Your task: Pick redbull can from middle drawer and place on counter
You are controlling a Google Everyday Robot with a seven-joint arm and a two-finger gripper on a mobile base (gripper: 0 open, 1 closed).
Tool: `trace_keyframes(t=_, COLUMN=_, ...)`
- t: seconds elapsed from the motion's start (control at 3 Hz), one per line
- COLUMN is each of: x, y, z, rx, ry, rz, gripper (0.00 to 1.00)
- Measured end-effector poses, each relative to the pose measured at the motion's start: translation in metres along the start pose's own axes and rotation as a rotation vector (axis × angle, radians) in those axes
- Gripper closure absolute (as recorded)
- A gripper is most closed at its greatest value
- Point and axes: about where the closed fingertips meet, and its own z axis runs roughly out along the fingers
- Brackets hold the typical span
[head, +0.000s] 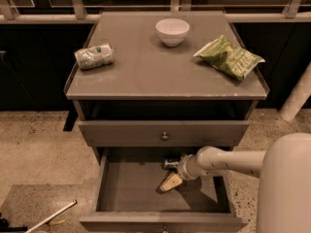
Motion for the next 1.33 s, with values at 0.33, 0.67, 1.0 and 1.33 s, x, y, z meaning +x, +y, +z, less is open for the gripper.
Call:
trace_keyframes(t=0.33, x=0.0052, y=0.0012, z=0.0082, rx=-0.029, ry=0.026, rz=0.013, gripper=0.00)
trace_keyframes(t=0.67, x=0.0035, y=0.0013, z=0.0063, rx=-0.033, ry=0.030, rz=0.016, gripper=0.00)
trace_keyframes(t=1.0, x=0.0035, y=0.0013, z=0.0063, rx=-0.033, ry=0.030, rz=0.016, gripper=0.19)
trace_keyframes(t=1.33, x=0.0035, y=0.0013, z=0.0063, rx=-0.033, ry=0.030, rz=0.016, gripper=0.41)
